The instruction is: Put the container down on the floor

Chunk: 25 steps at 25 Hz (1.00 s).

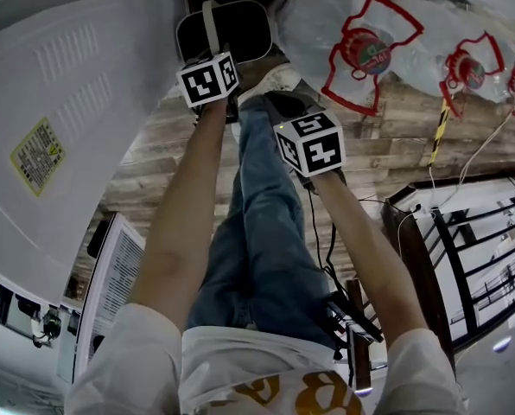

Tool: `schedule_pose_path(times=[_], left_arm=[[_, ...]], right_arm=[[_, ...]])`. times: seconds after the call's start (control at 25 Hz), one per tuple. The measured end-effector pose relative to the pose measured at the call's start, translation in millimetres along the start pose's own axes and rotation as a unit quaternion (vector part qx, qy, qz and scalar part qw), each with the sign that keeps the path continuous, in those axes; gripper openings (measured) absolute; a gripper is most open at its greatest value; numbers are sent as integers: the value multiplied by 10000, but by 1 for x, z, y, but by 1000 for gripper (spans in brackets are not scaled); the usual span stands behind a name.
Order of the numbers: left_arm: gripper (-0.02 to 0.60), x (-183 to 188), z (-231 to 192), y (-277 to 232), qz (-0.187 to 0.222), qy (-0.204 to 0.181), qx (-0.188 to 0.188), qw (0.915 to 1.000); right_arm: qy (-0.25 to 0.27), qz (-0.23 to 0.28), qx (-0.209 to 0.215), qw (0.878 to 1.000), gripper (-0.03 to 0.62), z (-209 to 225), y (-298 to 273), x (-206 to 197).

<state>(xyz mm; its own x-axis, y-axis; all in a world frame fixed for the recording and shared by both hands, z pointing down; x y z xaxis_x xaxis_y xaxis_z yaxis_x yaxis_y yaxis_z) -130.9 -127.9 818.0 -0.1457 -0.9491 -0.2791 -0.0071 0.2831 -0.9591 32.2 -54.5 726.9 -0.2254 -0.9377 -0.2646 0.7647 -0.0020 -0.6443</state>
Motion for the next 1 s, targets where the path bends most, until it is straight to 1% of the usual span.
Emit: schedule_pose_path(times=[0.08, 0.16, 0.2, 0.28, 0.36, 0.4, 0.48, 0.56, 0.68, 0.84, 0.92, 1.0], left_arm=[[31, -5, -4, 0, -3, -89, 156, 9998], [31, -11, -6, -1, -84, -213, 233, 9995], [31, -15, -6, -1, -182, -272, 260, 9991], [31, -25, -7, -3, -527, -294, 317, 9977], [33, -35, -10, -5, -913, -155, 360, 9951], [38, -40, -12, -6, -1059, -31, 324, 9938], [41, -49, -15, -5, -1230, 227, 207, 9919], [41, -55, -16, -4, -1266, 369, 124, 9912], [39, -57, -13, -7, -1264, 366, 98, 9913], [48, -58, -13, -4, -1253, 18, 431, 9912], [63, -62, -14, -2, -1264, 28, 542, 9905], [98, -65, -17, -1, -1303, 50, 599, 9897]], right_arm=[[55, 55, -39, 10000, 28, 1, 1, 1], [48, 83, -54, 9999, 28, 3, 1, 1], [30, 91, -59, 9999, 28, 4, 2, 1], [44, 122, -102, 9999, 29, 4, 3, 1], [144, 175, -172, 9996, 28, 2, 5, 3], [199, 189, -193, 9994, 28, 1, 6, 4], [261, 185, -192, 9993, 28, -2, 7, 4], [286, 161, -188, 9993, 28, -3, 8, 2], [319, 125, -250, 9991, 28, 1, 9, 0], [301, 111, -284, 9991, 28, 3, 8, -5], [291, 133, -280, 9991, 28, 3, 9, -5], [284, 166, -281, 9991, 28, 1, 11, -3]])
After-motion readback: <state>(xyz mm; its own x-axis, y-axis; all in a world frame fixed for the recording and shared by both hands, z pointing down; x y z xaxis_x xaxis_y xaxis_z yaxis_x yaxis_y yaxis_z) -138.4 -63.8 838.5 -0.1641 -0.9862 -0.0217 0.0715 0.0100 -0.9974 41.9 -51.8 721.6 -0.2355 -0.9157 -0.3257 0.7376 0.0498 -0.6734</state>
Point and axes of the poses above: the fingertips, and each gripper's own axes: y backward along the fingers, z to its right, x out of its top, the point moved 8 cm from there along y, backward along the fingers, and after that the axes turned 14 degrees about x, right-handed, at the moved point
